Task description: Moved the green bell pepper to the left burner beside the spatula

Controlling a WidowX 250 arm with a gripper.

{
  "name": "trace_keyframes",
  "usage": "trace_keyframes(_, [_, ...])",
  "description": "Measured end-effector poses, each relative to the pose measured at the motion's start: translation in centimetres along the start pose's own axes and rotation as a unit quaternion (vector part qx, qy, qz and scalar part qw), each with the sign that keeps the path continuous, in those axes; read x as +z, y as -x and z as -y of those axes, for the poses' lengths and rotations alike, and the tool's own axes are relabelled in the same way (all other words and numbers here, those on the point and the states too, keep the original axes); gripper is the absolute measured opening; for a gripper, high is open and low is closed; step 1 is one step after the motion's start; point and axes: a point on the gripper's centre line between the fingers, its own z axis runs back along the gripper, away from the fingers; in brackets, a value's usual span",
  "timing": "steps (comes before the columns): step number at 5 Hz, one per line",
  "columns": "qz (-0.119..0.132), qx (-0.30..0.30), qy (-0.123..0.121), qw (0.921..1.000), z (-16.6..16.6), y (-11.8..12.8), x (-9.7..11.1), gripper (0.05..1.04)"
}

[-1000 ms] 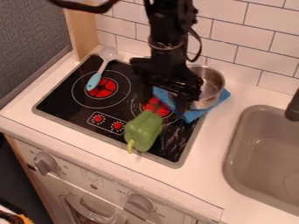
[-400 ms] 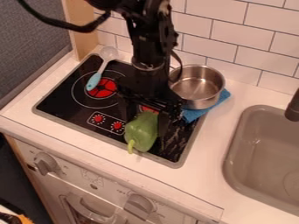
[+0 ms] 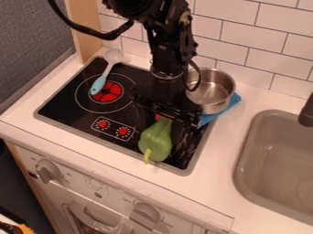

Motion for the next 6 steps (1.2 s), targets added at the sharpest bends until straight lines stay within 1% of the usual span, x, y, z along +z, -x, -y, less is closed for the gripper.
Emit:
trace_keyframes(1, [0.001, -0.009, 0.002, 1.0, 0.0, -0.2, 0.4, 0.737])
trace_keyframes(2, [0.018, 0.011, 0.004, 0.9998, -1.7, -0.7, 2.1, 0.737])
trace_keyframes(3, [0.035, 0.049, 0.004, 0.9982, -4.9, -1.9, 3.5, 0.737])
trace_keyframes(4, [0.025, 0.062, -0.003, 0.9977, -7.0, -4.0, 2.7, 0.737])
trace_keyframes(5, [-0.003, 0.082, -0.019, 0.9965, -9.1, -6.1, 1.1, 0.737])
trace_keyframes(6, [-0.012, 0.082, -0.034, 0.996, -10.2, -7.7, 0.6, 0.737])
